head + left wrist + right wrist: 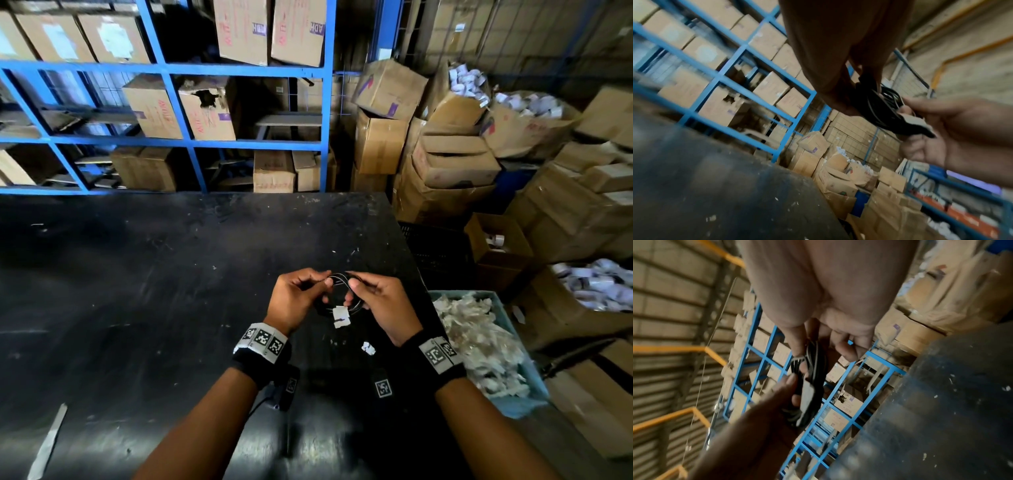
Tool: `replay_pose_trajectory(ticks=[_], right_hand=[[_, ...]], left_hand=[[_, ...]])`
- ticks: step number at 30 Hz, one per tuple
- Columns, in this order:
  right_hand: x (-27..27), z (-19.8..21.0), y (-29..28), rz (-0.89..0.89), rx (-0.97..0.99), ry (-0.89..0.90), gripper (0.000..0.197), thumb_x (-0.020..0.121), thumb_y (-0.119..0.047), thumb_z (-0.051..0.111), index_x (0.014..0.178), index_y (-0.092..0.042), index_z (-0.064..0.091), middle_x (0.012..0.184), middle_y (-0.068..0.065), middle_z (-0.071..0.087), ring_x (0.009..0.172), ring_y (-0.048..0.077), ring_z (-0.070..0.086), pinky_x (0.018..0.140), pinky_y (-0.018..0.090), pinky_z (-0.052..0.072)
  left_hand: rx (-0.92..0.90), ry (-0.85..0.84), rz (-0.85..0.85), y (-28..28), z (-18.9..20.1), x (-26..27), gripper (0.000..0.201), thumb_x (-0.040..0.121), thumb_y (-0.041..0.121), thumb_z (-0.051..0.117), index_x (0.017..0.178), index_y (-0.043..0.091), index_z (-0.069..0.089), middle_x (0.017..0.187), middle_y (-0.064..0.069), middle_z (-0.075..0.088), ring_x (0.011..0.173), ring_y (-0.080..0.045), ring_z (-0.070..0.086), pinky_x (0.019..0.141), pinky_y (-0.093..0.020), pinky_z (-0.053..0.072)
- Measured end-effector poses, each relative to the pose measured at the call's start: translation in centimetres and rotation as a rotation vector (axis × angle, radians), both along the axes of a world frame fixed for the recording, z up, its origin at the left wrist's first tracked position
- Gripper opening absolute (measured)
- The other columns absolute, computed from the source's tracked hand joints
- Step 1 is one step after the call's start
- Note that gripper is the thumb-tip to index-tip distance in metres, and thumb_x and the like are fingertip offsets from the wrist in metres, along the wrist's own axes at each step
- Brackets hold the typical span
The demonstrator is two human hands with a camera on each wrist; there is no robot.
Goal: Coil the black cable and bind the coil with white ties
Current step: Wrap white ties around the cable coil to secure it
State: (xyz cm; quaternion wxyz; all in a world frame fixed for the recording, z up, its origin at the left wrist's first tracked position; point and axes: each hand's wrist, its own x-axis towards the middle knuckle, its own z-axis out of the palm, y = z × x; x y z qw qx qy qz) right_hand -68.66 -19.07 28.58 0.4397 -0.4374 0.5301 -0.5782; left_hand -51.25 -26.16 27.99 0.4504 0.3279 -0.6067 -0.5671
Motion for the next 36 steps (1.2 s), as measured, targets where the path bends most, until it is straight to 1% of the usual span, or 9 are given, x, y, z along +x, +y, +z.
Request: replay_pose_trajectory(ticks=[4, 9, 13, 18, 23, 25, 27, 29, 36], right_hand=[[-0.1, -0.2, -0.8, -0.025, -0.054, 0.151, 0.018, 0.095, -0.007, 0.069, 0.111, -0.003, 0.076, 0.076, 0.005, 0.072, 0.065, 0.014, 0.066, 0.07, 0.024, 0.055], [-0.9, -0.9, -1.6, -0.046, -0.055, 0.204, 0.014, 0.099, -0.011, 0.065, 0.097, -0.003, 0.077, 0.072, 0.01, 0.07, 0.062, 0.016, 0.066, 0.067, 0.027, 0.054], [-1.0, -1.9, -1.9, -0.038, -0.04, 0.13, 0.013, 0.098, -0.009, 0.066, 0.092, -0.01, 0.078, 0.073, 0.012, 0.071, 0.064, 0.019, 0.067, 0.069, 0.03, 0.056], [-2.5, -3.5, -3.4, -0.027, 0.036, 0.13, 0.023, 0.104, -0.023, 0.058, 0.111, -0.013, 0.077, 0.092, 0.008, 0.079, 0.073, 0.01, 0.069, 0.06, 0.019, 0.051], [-7.3, -11.2, -4.7, -0.049, 0.258, 0.373, 0.018, 0.101, -0.018, 0.062, 0.112, -0.012, 0.075, 0.1, 0.011, 0.077, 0.077, 0.02, 0.075, 0.065, 0.023, 0.055], [-8.7, -15.3, -4.6, -0.028, 0.374, 0.524, 0.014, 0.096, -0.013, 0.068, 0.103, -0.009, 0.079, 0.095, 0.012, 0.079, 0.082, 0.027, 0.077, 0.076, 0.034, 0.062], [-9.7, -18.9, -4.1, 0.023, 0.482, 0.65, 0.01, 0.09, -0.012, 0.073, 0.097, -0.009, 0.081, 0.092, 0.011, 0.08, 0.088, 0.025, 0.077, 0.085, 0.033, 0.059], [-10.0, -21.3, -3.5, 0.071, 0.577, 0.714, 0.012, 0.086, -0.015, 0.078, 0.095, -0.007, 0.08, 0.091, 0.011, 0.08, 0.09, 0.024, 0.076, 0.083, 0.027, 0.056], [-9.8, -25.3, -3.3, 0.141, 0.715, 0.808, 0.016, 0.082, -0.025, 0.082, 0.083, -0.01, 0.076, 0.078, 0.004, 0.074, 0.078, 0.022, 0.071, 0.072, 0.033, 0.056]], left_hand=[[-0.04, -0.039, 0.049, 0.0, 0.2, -0.6, 0.013, 0.088, 0.002, 0.074, 0.1, 0.0, 0.078, 0.085, -0.003, 0.077, 0.061, -0.012, 0.067, 0.061, -0.022, 0.054], [0.058, -0.095, -0.047, -0.7, 0.0, -0.2, 0.028, 0.09, 0.007, 0.072, 0.118, 0.002, 0.072, 0.089, -0.014, 0.078, 0.068, -0.013, 0.067, 0.075, -0.026, 0.058], [-0.173, -0.334, 0.02, -1.0, -0.4, -0.7, 0.023, 0.093, 0.012, 0.07, 0.116, 0.007, 0.074, 0.066, -0.004, 0.074, 0.063, 0.003, 0.063, 0.07, -0.015, 0.049], [-0.239, -0.376, 0.109, -2.5, -1.4, -1.1, 0.022, 0.091, 0.023, 0.069, 0.108, 0.013, 0.078, 0.083, -0.007, 0.079, 0.066, 0.006, 0.065, 0.075, -0.023, 0.056], [-0.105, -0.383, 0.159, -3.6, -4.1, -0.8, 0.02, 0.093, 0.017, 0.069, 0.111, 0.012, 0.077, 0.076, -0.013, 0.077, 0.062, -0.009, 0.068, 0.077, -0.034, 0.06], [-0.077, -0.406, 0.164, -3.9, -5.0, -0.5, 0.019, 0.094, 0.015, 0.069, 0.112, 0.012, 0.076, 0.072, -0.014, 0.075, 0.062, -0.012, 0.068, 0.078, -0.033, 0.06], [-0.049, -0.41, 0.157, -4.4, -5.9, -0.6, 0.019, 0.094, 0.014, 0.068, 0.112, 0.011, 0.076, 0.072, -0.015, 0.075, 0.062, -0.013, 0.068, 0.079, -0.034, 0.059], [-0.004, -0.408, 0.138, -4.7, -6.7, -0.8, 0.019, 0.094, 0.012, 0.068, 0.112, 0.01, 0.076, 0.073, -0.018, 0.075, 0.062, -0.014, 0.067, 0.076, -0.033, 0.059], [0.067, -0.436, 0.109, -5.9, -8.3, -1.6, 0.018, 0.094, 0.01, 0.069, 0.111, 0.009, 0.076, 0.077, -0.021, 0.075, 0.064, -0.015, 0.069, 0.072, -0.03, 0.058]])
